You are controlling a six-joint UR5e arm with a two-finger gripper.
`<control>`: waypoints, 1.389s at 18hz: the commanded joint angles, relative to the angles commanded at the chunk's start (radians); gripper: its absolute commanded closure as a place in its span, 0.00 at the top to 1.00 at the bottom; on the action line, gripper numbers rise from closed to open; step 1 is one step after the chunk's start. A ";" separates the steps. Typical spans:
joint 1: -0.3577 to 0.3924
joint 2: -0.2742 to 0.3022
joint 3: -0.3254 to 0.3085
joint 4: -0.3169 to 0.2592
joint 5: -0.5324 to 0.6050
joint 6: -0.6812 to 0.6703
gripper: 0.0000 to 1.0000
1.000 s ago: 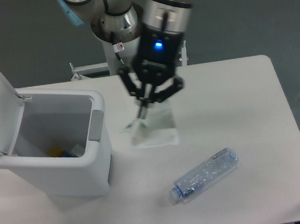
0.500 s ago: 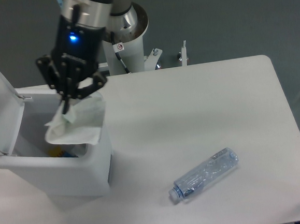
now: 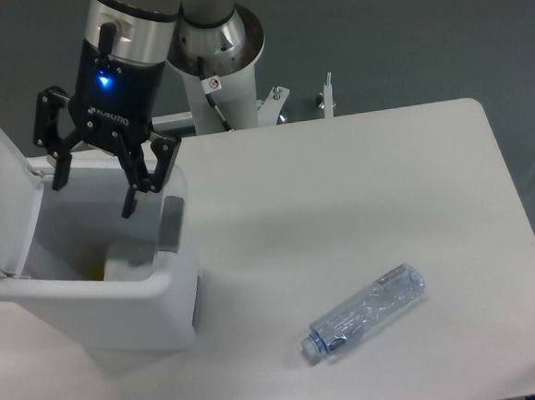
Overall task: Place the trash in the trash can
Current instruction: 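Move the gripper to the clear plastic water bottle and lower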
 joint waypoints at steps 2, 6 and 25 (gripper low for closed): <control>0.066 -0.037 0.017 0.035 0.027 0.003 0.99; 0.149 -0.106 0.044 0.051 0.058 0.056 1.00; 0.198 -0.400 0.170 -0.236 0.417 0.474 1.00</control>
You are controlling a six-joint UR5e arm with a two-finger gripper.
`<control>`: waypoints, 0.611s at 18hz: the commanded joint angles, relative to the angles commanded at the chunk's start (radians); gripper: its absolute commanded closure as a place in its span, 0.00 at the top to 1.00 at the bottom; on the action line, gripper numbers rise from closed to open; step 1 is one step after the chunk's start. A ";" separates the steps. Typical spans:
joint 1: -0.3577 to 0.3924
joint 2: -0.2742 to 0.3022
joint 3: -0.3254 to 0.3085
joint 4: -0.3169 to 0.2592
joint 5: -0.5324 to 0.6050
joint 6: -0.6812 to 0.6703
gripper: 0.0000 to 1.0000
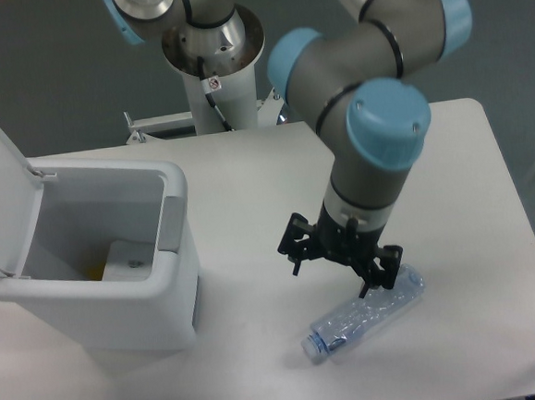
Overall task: Place the trash in the trash can
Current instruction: 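Move the gripper to the clear plastic water bottle and lower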
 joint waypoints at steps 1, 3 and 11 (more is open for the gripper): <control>-0.008 -0.015 -0.003 0.005 0.020 0.026 1.00; -0.014 -0.026 -0.021 0.018 0.035 0.069 1.00; -0.035 -0.052 -0.090 0.109 0.090 0.143 1.00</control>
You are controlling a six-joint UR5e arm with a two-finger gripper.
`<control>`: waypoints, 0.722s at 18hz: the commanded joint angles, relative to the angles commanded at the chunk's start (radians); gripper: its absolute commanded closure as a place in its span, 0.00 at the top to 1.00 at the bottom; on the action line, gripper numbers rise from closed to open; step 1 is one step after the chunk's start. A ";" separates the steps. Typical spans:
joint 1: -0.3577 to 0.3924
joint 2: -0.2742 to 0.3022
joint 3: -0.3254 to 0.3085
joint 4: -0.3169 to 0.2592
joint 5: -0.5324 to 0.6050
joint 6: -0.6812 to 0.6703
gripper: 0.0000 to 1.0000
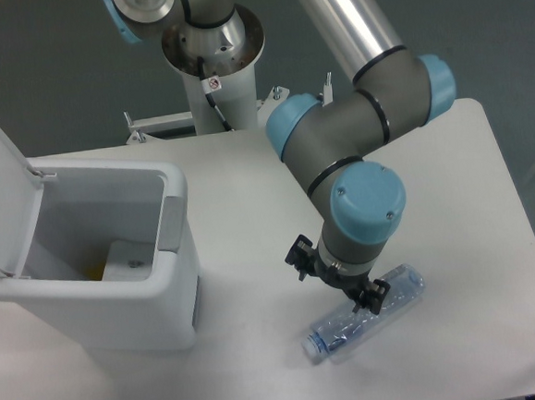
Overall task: Place the trash in the trash can
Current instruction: 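Move the gripper to the clear plastic water bottle and lower, then close the gripper around the bottle's cap end and lift it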
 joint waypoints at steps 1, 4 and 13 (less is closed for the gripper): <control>-0.009 -0.005 -0.003 0.000 0.026 0.000 1.00; -0.040 -0.060 0.008 0.038 0.088 -0.008 1.00; -0.055 -0.124 0.021 0.139 0.095 -0.014 1.00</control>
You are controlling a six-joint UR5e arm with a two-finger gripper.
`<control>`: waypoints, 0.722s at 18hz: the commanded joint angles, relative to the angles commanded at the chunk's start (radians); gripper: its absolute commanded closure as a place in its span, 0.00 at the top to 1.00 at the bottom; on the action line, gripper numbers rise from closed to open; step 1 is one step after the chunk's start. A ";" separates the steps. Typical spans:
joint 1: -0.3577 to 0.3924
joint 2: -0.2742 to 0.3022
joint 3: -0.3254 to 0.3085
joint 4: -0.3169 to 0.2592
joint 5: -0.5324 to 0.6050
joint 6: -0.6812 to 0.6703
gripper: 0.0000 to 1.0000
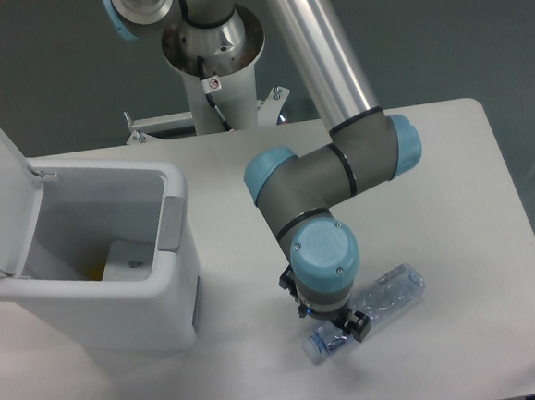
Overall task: Place the trash in the trash can
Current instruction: 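Close the gripper around the bottle's cap end and lift it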
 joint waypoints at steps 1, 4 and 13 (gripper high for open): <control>-0.002 -0.005 -0.003 0.026 0.017 0.000 1.00; -0.020 -0.025 -0.005 0.043 0.092 -0.002 1.00; -0.043 -0.066 -0.003 0.063 0.114 -0.046 1.00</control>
